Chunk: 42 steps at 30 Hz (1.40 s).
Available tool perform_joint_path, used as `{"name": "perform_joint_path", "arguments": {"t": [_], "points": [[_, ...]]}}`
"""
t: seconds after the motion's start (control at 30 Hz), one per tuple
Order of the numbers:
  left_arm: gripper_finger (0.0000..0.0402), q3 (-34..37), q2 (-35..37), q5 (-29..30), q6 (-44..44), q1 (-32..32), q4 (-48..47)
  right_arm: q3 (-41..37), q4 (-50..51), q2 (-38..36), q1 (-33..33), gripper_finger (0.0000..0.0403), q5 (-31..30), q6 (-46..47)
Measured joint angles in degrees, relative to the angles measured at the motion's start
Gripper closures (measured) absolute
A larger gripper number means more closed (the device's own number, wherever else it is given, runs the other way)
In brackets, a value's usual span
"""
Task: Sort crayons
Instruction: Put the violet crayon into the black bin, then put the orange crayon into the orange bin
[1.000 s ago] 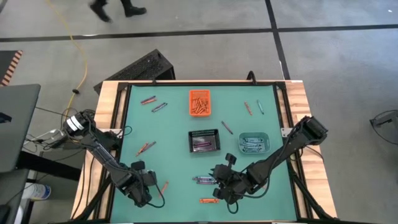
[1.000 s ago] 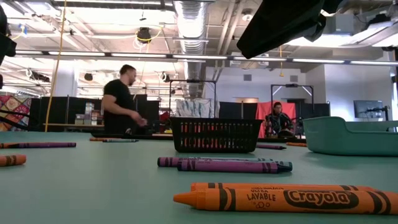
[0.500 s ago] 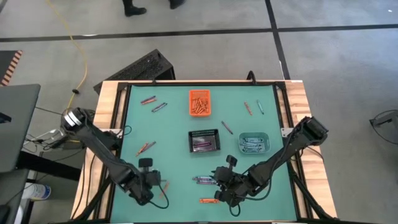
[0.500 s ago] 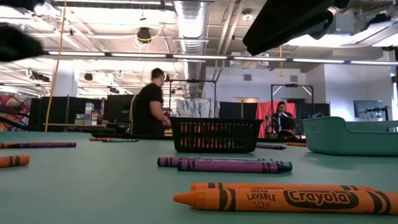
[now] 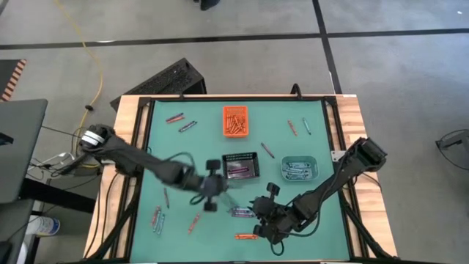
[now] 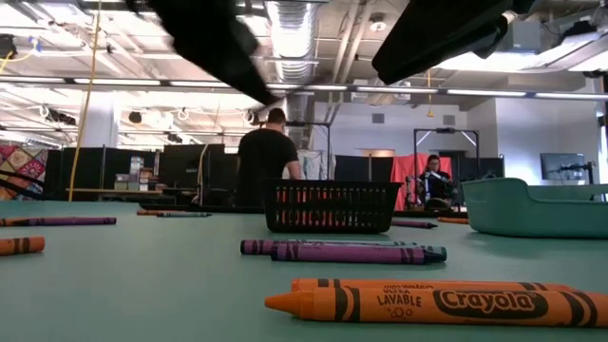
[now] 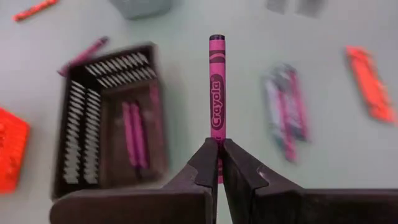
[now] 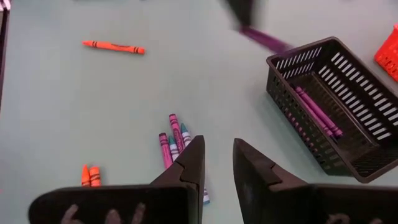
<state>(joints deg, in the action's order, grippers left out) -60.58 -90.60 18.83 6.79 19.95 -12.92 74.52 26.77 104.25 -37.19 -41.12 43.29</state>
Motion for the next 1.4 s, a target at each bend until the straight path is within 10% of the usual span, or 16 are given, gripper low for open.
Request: {"name": "perform_joint_path", "arguments": {"t": [0.4, 0.6, 0.87, 1.4], "points": [[0.0397, 0.00, -1.47, -21.65, 5.81, -16.81, 4.82, 0.05, 10.80, -2.21, -4.34, 0.0326, -6.54, -0.44], [0.0374, 0.00, -1.47, -15.63, 6.96, -16.94, 4.65, -0.56, 18.68, -3.04, -10.49, 0.0326, -24.74, 3.07], [0.0301, -0.18, -1.45, -16.05, 9.66, -18.63, 3.90, -4.52, 24.55, -4.46, -18.01, 0.0326, -32.21, 11.72], [0.0274, -15.75, 1.82, -7.47, 13.30, -14.01, -53.16, -4.50, 25.07, -5.31, -15.23, 0.0326, -32.36, 13.61]]}}
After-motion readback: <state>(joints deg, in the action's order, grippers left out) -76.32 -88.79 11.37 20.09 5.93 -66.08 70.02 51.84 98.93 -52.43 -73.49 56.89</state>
